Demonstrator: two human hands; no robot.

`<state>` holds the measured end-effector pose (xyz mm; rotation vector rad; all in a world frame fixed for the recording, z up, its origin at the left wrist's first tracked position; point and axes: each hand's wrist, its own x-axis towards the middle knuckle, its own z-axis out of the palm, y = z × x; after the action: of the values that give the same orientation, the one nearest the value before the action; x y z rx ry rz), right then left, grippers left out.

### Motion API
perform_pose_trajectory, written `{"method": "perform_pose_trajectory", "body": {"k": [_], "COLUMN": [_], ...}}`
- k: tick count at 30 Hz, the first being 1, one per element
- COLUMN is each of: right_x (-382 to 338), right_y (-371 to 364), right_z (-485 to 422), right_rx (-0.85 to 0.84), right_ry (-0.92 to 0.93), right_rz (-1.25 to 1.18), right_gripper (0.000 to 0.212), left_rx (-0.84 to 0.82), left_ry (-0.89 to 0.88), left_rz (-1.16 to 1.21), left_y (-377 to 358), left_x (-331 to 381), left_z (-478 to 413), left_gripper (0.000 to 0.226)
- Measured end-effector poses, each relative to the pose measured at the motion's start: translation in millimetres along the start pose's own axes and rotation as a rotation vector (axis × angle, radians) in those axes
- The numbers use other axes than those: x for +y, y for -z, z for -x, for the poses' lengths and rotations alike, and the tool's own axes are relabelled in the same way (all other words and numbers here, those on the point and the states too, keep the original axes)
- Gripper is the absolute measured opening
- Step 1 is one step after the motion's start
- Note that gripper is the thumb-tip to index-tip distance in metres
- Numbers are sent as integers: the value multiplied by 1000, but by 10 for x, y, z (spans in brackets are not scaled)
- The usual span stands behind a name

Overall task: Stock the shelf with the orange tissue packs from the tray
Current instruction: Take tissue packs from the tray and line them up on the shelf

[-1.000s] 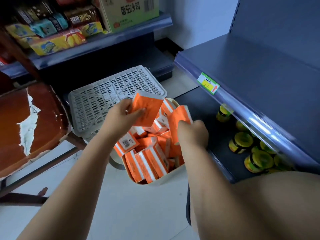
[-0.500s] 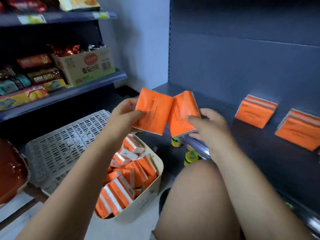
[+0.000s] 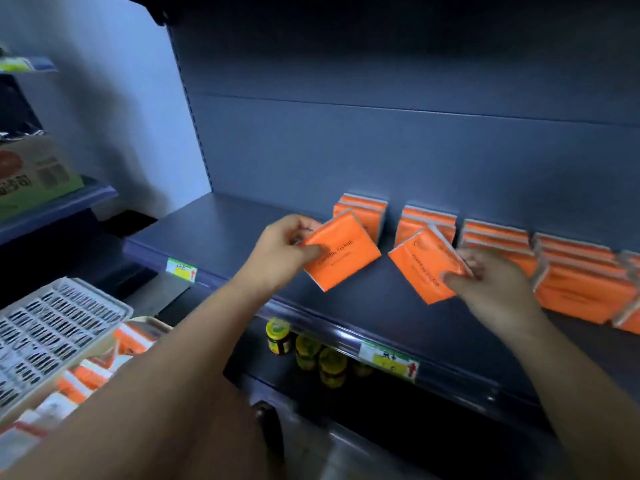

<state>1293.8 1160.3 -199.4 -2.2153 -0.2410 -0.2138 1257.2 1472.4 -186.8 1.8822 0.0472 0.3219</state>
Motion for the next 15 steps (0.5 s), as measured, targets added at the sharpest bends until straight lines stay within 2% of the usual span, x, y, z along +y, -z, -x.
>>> {"method": "perform_pose_trajectory", "body": {"k": [3,7,15], "right_x": [142,309,384], "right_y": [138,147,-167], "right_z": [-37,-143,-309], "right_rx": [-25,-63,-94], "right_ry": [95,97,200], "right_rz": [251,310,513], "right_gripper": [38,44,57], "left_rx": [-65,-228,-230], "left_ry": [-14,-125,-307], "left_rz": [-99,-283,-515], "left_y": [-266,-549,-591], "left_x": [-222,-386,-616], "left_z": [-163,-346,-836], "left_gripper": [29,29,33]}}
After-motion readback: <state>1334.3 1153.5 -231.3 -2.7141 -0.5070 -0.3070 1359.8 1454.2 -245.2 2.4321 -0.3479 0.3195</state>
